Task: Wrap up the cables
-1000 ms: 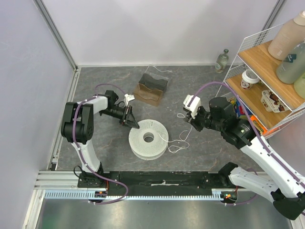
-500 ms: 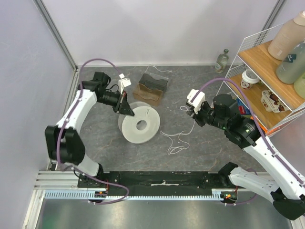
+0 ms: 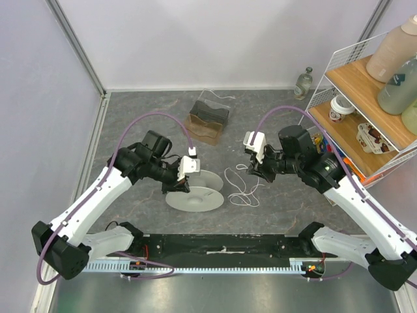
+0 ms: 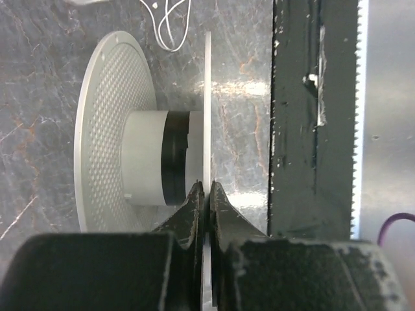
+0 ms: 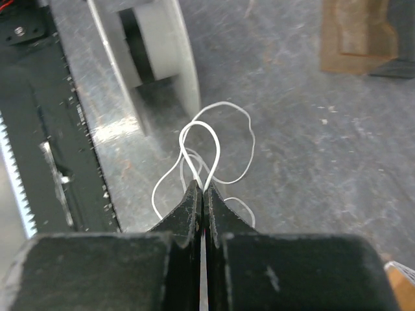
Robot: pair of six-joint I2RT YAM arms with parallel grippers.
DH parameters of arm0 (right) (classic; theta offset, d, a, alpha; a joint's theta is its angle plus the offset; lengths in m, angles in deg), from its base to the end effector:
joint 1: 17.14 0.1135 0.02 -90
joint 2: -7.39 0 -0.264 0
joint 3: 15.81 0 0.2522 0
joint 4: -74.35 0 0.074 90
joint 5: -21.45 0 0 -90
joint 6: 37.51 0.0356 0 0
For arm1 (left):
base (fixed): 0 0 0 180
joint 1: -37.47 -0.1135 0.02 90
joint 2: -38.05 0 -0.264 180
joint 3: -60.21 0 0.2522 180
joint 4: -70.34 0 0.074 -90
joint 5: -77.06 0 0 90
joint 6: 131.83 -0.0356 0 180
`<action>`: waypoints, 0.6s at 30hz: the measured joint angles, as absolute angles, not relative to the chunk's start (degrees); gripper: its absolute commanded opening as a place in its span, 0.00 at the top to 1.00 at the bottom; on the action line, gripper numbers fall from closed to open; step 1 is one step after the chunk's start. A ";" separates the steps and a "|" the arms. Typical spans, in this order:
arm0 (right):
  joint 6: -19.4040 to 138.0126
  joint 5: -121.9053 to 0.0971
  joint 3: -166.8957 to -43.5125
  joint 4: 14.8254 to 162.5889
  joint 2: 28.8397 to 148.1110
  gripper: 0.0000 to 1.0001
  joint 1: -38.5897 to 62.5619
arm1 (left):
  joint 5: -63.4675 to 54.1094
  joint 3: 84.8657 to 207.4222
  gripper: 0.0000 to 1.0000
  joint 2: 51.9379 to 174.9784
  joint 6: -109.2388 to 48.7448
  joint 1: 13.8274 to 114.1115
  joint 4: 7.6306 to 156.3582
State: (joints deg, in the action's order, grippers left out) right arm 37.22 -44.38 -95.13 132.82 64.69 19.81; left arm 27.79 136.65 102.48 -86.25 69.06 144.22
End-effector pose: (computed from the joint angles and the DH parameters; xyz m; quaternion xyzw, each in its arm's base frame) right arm 0.1485 0.1300 0.3670 -0.4689 0.7424 0.2664 0.3975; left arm 0.1585 -0.1247 0.3151 0.6266 0.6645 -0.3100 0.2641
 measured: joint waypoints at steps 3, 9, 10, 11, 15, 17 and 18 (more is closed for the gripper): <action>36.52 -41.30 -95.11 134.55 66.22 1.00 19.81 | 25.52 134.35 0.98 100.20 -86.40 71.38 141.31; 33.35 -38.11 -94.82 135.18 67.01 1.00 19.83 | 22.02 132.39 0.82 98.34 -86.45 73.59 137.02; 32.92 -37.43 -94.82 135.14 67.40 1.00 19.83 | 21.54 132.34 0.78 98.32 -86.45 73.79 136.63; 32.57 -36.73 -94.82 135.07 68.04 1.00 19.83 | 21.10 132.23 0.74 98.28 -86.47 74.05 136.17; 32.04 -34.02 -94.82 134.92 71.47 1.00 19.87 | 18.94 132.19 0.55 97.97 -86.51 74.86 135.06; 32.06 -33.13 -94.82 134.87 73.17 1.00 19.87 | 18.39 132.19 0.44 97.73 -86.56 74.90 134.73; 32.15 -32.71 -94.82 134.83 73.74 1.00 19.87 | 18.11 132.19 0.42 97.60 -86.58 74.92 134.71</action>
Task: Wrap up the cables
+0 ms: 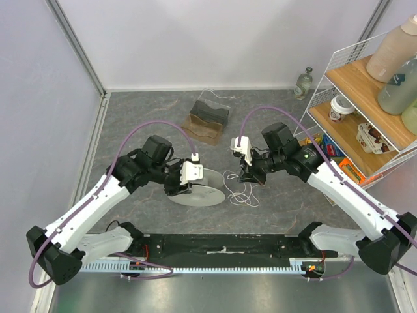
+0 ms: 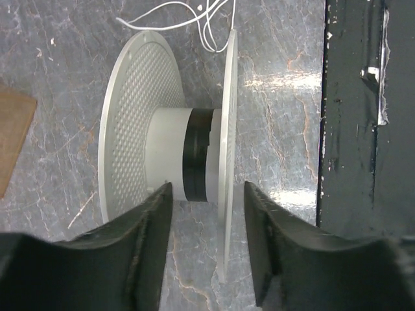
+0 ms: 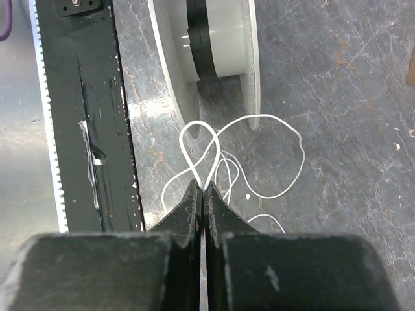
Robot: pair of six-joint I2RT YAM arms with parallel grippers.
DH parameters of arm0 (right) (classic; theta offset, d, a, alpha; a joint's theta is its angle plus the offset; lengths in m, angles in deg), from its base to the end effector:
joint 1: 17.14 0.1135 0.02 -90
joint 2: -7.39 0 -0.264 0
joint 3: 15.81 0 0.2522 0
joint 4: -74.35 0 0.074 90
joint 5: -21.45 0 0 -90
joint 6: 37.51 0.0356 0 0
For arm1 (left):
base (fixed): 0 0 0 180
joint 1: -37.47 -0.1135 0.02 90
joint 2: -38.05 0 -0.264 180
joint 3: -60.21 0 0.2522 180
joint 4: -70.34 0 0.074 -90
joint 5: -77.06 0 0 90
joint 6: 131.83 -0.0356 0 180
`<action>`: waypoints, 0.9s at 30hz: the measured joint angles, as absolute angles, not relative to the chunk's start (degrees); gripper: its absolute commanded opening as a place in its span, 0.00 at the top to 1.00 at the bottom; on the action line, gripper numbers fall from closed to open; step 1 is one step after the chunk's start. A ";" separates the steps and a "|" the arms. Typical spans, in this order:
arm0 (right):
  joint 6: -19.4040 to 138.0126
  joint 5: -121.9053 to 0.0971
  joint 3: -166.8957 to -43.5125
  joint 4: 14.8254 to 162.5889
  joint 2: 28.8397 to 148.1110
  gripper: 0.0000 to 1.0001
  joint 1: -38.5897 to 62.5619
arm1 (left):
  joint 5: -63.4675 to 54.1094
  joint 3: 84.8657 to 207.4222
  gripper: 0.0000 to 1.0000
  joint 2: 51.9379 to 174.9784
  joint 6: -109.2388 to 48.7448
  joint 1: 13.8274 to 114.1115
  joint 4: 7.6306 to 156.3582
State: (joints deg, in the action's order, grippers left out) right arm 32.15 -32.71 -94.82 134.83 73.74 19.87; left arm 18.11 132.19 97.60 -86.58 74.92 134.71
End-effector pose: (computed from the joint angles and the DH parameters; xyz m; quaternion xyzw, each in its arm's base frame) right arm 0.1705 0.1546 0.3344 -0.5231 0.7257 0.3337 0.2971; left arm 0.1452 -0.1343 0.3131 0.6645 0.6290 -0.2325 0.3296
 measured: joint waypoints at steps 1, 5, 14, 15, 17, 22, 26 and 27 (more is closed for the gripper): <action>32.35 -32.38 -94.82 134.68 74.18 1.00 19.87 | 17.78 132.19 0.42 97.47 -86.56 74.94 134.71; 33.62 -31.40 -94.82 133.41 74.70 1.00 20.03 | 17.08 132.19 0.40 97.08 -86.51 74.94 134.77; 36.02 -30.61 -94.85 130.79 75.14 1.00 20.68 | 17.01 132.43 0.34 92.73 -86.32 74.97 135.08; 36.26 -30.59 -94.87 130.53 75.27 1.00 20.81 | 16.82 132.78 0.34 92.18 -86.10 74.94 135.12; 36.48 -30.61 -94.87 130.26 75.56 1.00 20.99 | 15.70 133.96 0.32 91.22 -85.35 74.79 135.06; 36.70 -30.42 -94.87 129.50 76.60 1.00 21.43 | 15.16 136.85 0.34 89.45 -83.85 70.07 132.61; 37.40 -29.78 -94.98 129.02 78.37 1.00 21.91 | 19.27 134.79 0.39 90.08 -83.96 61.33 128.39; 37.64 -29.78 -95.02 128.82 78.86 1.00 22.08 | 20.91 134.40 0.40 91.33 -84.20 58.84 128.02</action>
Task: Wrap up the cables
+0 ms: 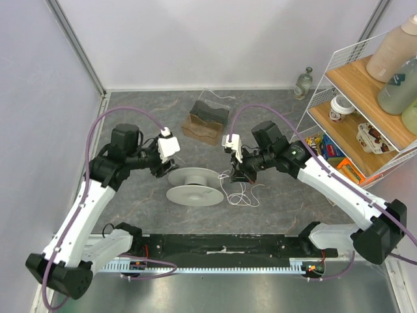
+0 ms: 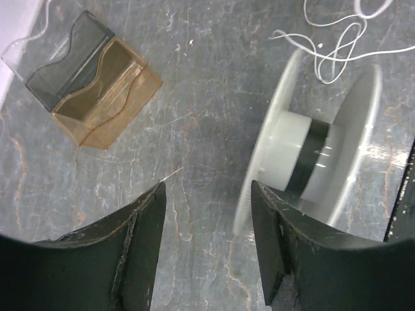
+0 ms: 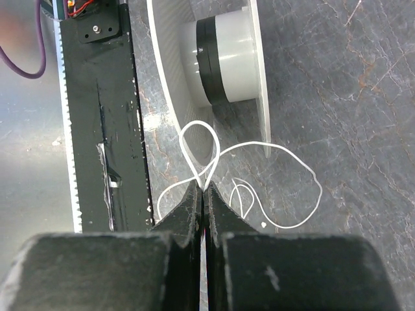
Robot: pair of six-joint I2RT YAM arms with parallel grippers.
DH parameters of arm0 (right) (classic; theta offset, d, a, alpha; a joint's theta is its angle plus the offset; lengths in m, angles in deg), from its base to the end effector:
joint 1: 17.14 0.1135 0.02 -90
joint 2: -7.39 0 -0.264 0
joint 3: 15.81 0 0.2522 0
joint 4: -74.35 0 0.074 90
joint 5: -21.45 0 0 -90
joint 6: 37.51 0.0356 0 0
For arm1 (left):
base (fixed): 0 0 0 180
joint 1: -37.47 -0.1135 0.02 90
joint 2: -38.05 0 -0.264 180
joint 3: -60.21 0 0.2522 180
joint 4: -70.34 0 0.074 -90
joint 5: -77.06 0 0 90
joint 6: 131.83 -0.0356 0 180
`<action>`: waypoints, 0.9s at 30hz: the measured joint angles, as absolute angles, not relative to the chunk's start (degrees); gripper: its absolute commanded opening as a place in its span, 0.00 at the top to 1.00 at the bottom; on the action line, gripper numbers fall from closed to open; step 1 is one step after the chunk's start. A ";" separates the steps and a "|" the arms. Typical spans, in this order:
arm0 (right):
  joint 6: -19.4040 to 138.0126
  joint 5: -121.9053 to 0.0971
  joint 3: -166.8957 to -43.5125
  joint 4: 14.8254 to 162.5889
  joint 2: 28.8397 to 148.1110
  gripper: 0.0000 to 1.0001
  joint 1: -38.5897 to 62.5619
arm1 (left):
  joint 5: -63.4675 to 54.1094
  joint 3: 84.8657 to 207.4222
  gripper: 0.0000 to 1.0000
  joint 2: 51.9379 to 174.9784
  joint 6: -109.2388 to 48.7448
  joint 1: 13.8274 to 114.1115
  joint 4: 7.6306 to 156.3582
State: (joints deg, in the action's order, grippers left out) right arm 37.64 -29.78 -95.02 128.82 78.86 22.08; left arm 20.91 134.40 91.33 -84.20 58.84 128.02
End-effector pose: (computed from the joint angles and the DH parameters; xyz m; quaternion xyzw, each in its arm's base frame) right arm 0.1840 0.1790 0.3237 -0.5076 0.7254 0.3750 0.2748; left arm 0.1611 -0.0843 0.3531 0.5624 0.6575 -0.1778 0.4688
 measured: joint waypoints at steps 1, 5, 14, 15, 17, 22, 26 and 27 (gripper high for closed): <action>37.99 -29.78 -95.11 128.71 79.27 1.00 22.17 | 21.82 134.33 0.40 92.22 -84.39 57.50 127.74; 40.92 -29.39 -95.61 127.07 81.19 1.00 22.78 | 26.00 134.05 0.40 97.75 -86.69 55.80 127.01; 50.21 -26.74 -95.89 123.09 88.10 1.00 24.40 | 32.53 130.88 0.44 98.26 -88.22 55.97 124.76; 51.41 -26.46 -95.89 122.61 88.76 1.00 24.44 | 32.93 129.96 0.45 98.04 -88.35 56.17 124.19; 53.27 -25.96 -96.14 121.87 90.02 1.00 24.66 | 33.47 127.97 0.48 97.45 -88.66 57.02 123.43; 58.55 -25.96 -96.29 119.68 92.63 1.00 25.03 | 34.11 124.78 0.55 96.27 -88.98 59.36 121.38; 64.04 -27.53 -96.29 117.59 93.70 1.00 25.14 | 34.19 124.19 0.55 95.83 -88.96 60.32 119.26; 65.66 -28.21 -96.29 117.02 93.83 1.00 25.16 | 34.19 123.95 0.55 95.59 -88.96 60.54 118.88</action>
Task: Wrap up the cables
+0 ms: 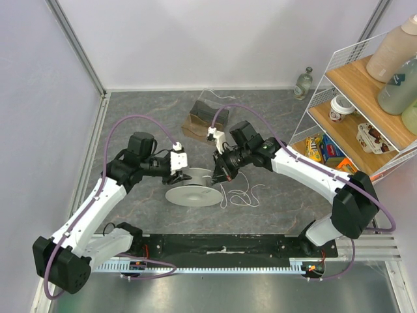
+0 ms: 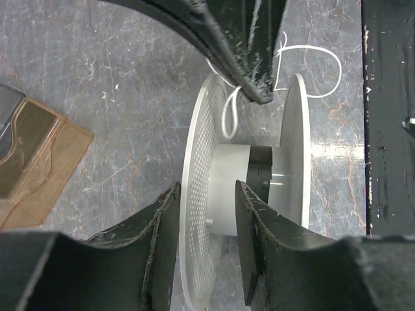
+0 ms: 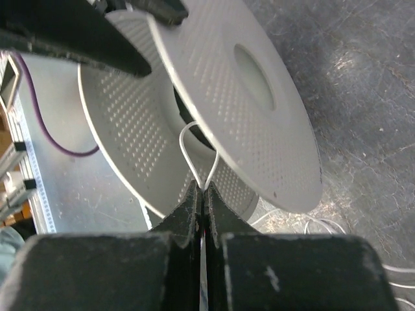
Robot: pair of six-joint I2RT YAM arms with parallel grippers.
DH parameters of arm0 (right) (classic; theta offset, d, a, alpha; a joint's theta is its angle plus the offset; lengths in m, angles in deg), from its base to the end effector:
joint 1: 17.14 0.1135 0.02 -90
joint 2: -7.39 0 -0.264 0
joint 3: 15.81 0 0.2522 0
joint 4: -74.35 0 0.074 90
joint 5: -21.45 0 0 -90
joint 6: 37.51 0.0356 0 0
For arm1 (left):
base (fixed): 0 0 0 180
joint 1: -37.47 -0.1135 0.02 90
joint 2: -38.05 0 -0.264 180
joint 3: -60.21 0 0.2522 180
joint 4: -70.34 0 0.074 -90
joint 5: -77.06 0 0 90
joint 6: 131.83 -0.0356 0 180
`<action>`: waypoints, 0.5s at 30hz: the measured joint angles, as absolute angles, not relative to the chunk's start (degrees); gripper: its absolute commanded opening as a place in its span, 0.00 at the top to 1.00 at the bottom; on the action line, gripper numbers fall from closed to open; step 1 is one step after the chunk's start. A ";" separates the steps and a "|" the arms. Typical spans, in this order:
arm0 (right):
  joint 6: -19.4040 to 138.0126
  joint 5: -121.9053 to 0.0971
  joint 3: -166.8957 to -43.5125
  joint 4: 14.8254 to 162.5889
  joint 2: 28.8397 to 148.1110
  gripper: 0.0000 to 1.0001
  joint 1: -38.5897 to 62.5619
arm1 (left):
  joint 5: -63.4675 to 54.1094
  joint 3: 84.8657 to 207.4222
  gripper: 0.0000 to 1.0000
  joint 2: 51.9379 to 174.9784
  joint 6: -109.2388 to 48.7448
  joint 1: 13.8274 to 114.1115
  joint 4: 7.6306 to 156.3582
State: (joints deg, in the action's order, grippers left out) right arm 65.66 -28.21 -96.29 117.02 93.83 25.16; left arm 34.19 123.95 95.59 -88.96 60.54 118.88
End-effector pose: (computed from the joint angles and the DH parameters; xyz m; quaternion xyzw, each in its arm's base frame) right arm 0.2221 0.2333 0.2749 -0.3387 0.8193 0.4398 0.1434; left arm 0.1753 -0.1030 0.2973 0.6143 0.5931 -0.2805 0.4384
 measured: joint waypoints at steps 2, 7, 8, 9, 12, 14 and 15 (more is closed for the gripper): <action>68.22 -29.13 -96.29 115.97 93.89 1.00 25.14 | 34.17 123.23 0.55 94.96 -88.96 61.06 117.90; 73.37 -29.52 -96.22 113.50 95.38 1.00 25.14 | 34.19 121.98 0.53 94.26 -89.00 62.57 116.22; 74.05 -29.50 -96.16 113.08 95.79 1.00 25.14 | 34.17 121.87 0.53 94.26 -89.03 62.79 116.11; 74.53 -29.43 -96.09 112.73 96.10 1.00 25.14 | 34.19 121.79 0.53 94.30 -89.05 63.05 115.98; 75.67 -29.39 -96.03 112.03 96.63 1.00 25.14 | 34.22 121.77 0.54 94.74 -89.11 63.49 115.71; 76.08 -29.39 -96.03 111.36 96.63 1.00 25.14 | 34.22 121.77 0.55 95.50 -89.35 63.60 115.65; 76.15 -29.39 -96.03 111.09 96.63 1.00 25.19 | 34.22 121.77 0.55 95.90 -89.51 63.62 115.67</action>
State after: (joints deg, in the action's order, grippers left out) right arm 76.15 -29.39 -96.03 111.09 96.63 25.19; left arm 34.22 121.77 95.90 -89.51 63.62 115.67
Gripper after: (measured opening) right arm 0.011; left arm 0.462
